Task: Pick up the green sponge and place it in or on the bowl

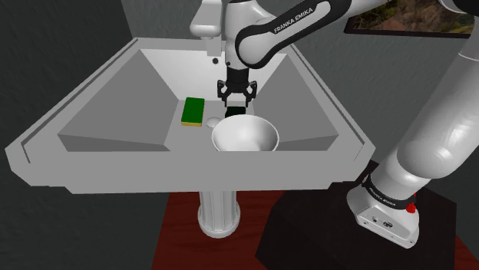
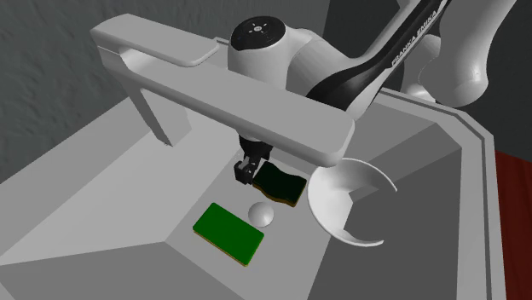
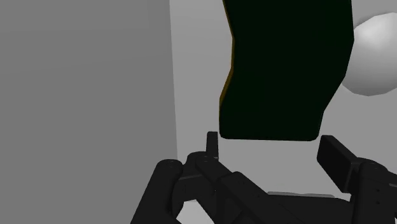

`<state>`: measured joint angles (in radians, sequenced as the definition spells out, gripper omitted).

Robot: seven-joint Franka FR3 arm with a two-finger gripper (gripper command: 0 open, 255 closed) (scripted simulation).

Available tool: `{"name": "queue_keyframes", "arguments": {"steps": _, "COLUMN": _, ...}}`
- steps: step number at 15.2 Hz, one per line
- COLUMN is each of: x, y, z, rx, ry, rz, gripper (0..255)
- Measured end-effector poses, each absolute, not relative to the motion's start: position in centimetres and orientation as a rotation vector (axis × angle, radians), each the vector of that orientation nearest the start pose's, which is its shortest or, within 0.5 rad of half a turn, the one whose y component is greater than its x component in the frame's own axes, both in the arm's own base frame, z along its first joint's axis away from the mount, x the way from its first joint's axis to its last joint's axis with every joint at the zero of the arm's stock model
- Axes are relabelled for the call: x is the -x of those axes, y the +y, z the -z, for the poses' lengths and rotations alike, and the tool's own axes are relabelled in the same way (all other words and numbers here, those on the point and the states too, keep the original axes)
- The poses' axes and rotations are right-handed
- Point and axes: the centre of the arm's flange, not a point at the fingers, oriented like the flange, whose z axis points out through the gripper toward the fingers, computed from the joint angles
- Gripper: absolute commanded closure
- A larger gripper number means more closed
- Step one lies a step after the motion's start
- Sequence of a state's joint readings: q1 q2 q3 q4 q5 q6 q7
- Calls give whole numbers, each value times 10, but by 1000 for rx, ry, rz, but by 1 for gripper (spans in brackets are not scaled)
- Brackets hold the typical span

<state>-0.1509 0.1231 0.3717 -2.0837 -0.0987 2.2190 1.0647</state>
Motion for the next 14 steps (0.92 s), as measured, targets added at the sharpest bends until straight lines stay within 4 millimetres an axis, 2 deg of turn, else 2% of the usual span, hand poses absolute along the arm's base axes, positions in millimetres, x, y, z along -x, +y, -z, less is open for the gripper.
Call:
{"name": "queue_keyframes", "arguments": {"steps": 7, "x": -555, "y": 118, "z": -375, "rx": 2914, "ry": 1211, "rz": 60, "gripper": 255}}
{"name": "queue_keyframes", "arguments": {"steps": 14, "x": -555, "y": 118, "z": -409, "rx": 2914, "ry": 1211, "rz": 60, "gripper": 255}}
